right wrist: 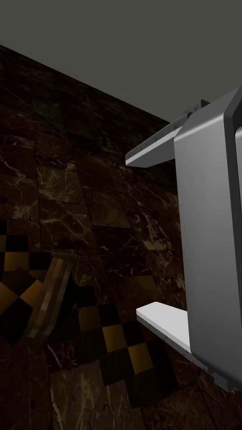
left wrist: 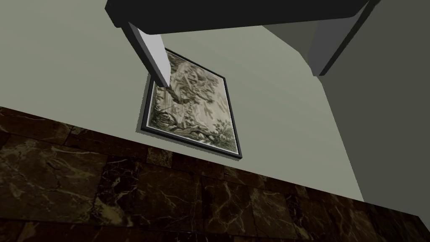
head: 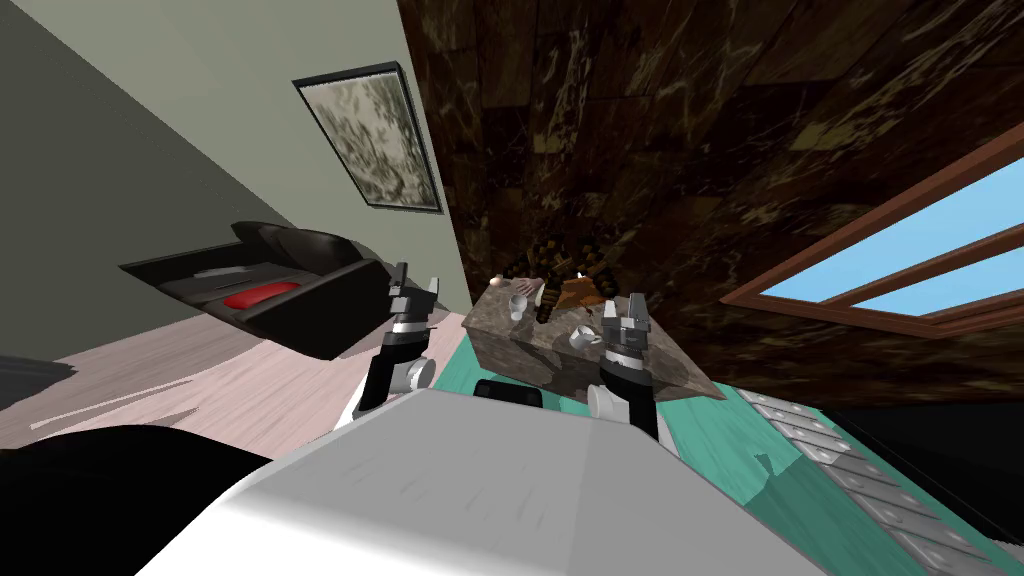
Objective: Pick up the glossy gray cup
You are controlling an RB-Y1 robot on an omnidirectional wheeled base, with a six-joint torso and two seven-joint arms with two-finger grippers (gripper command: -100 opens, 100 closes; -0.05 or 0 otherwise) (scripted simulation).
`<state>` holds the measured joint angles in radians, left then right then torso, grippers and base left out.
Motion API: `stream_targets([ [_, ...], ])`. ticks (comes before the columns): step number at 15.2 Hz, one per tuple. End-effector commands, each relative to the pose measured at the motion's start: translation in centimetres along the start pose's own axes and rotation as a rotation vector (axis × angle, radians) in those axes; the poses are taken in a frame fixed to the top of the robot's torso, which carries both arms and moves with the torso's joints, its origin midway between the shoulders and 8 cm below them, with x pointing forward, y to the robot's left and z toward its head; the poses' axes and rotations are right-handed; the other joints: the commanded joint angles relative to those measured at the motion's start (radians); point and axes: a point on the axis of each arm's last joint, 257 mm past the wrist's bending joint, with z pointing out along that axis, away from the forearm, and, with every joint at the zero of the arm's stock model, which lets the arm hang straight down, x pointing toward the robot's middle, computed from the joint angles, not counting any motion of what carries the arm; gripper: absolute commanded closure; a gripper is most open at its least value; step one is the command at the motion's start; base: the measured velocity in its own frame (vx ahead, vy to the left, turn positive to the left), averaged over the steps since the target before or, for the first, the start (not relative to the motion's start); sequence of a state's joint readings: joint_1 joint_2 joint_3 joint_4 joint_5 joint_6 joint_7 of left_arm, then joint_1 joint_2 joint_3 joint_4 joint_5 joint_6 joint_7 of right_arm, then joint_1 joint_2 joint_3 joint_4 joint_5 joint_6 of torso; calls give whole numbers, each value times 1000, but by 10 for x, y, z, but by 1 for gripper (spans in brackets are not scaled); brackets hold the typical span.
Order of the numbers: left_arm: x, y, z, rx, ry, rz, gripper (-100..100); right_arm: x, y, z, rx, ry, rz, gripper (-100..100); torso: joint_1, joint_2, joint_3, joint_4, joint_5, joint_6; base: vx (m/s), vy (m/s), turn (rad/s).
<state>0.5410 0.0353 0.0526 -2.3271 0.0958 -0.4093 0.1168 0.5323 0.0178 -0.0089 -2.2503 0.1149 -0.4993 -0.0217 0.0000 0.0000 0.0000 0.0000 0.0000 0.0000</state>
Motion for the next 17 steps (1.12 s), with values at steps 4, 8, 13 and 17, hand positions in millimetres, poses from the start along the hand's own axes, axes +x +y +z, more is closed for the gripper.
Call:
stream_targets([
  [4,0,0,0,0,0,0,0,8,3,1,-24,83,-84,-100,1,0,0,0,0,0,-1,18,51],
  [8,0,0,0,0,0,0,0,16,6,2,-59,167,-192,-100,2,0,0,0,0,0,-5,29,65],
  [13,0,0,0,0,0,0,0,28,11,3,-143,304,-406,-100,2,0,0,0,1,0,-8,37,89],
  [17,0,0,0,0,0,0,0,36,13,3,-218,402,-568,-100,3,1,0,0,1,0,-9,42,119],
])
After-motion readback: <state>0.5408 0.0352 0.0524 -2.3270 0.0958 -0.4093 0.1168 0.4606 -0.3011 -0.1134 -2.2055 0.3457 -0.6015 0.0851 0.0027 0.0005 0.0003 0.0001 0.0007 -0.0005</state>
